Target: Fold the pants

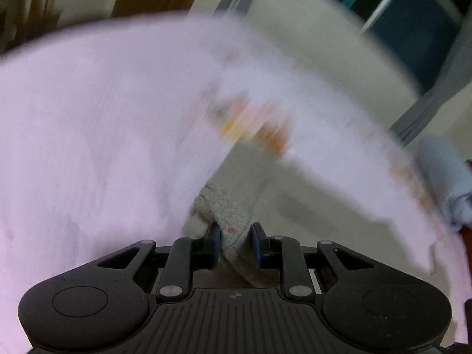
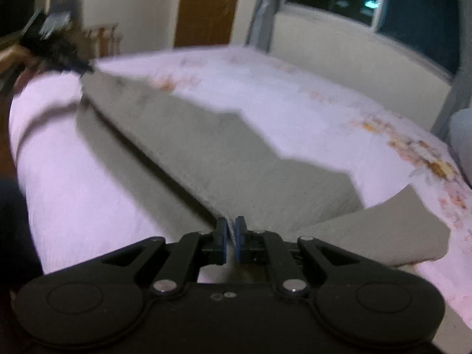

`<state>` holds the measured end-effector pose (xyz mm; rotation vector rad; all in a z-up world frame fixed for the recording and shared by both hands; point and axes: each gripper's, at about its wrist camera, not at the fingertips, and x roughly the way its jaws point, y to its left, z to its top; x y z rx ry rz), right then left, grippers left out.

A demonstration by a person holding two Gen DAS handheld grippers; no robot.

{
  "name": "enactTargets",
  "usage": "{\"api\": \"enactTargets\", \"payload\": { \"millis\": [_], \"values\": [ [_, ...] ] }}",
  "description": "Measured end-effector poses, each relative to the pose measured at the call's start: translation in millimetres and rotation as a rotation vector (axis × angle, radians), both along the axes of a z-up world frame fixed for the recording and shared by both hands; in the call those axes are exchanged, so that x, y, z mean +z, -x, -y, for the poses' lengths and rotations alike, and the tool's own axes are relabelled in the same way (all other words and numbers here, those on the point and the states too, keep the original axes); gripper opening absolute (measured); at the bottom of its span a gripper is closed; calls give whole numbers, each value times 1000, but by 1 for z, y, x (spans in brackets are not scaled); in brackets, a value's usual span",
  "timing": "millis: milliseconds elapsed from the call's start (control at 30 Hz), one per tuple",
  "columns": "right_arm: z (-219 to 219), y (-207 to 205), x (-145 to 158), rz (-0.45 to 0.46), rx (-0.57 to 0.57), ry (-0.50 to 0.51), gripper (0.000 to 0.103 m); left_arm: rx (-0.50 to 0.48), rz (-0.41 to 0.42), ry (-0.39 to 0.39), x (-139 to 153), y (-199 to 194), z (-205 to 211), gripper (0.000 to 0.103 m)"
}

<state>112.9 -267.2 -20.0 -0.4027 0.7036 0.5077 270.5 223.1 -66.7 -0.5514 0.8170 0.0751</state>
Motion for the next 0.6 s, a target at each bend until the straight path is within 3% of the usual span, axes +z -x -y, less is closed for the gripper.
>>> {"api": "enactTargets", "payload": {
  "millis": [100, 233, 300, 367, 500, 567, 600],
  "values": [
    [-3, -5, -14, -27, -31, -17, 0, 15, 36, 59, -2, 8, -9, 22],
    [-3, 3, 7, 32, -32, -27, 0, -26, 74, -2, 19, 12, -2, 22],
    [-5, 2, -1, 8, -28, -6, 0, -40, 22, -40, 11, 5, 2, 22],
    [-7, -3, -19, -25, -29, 21, 0, -45, -1, -40, 0, 2, 2, 23],
    [-6, -5, -14, -29, -67, -18, 0, -31, 27, -15, 2, 7, -2, 25],
    [-8, -2, -16, -17, -62, -6, 0, -35, 16, -37, -1, 7, -1, 33],
    [-8, -2, -17, -12, -62, -5, 0, -25, 12, -32, -3, 8, -2, 42]
  ]
}}
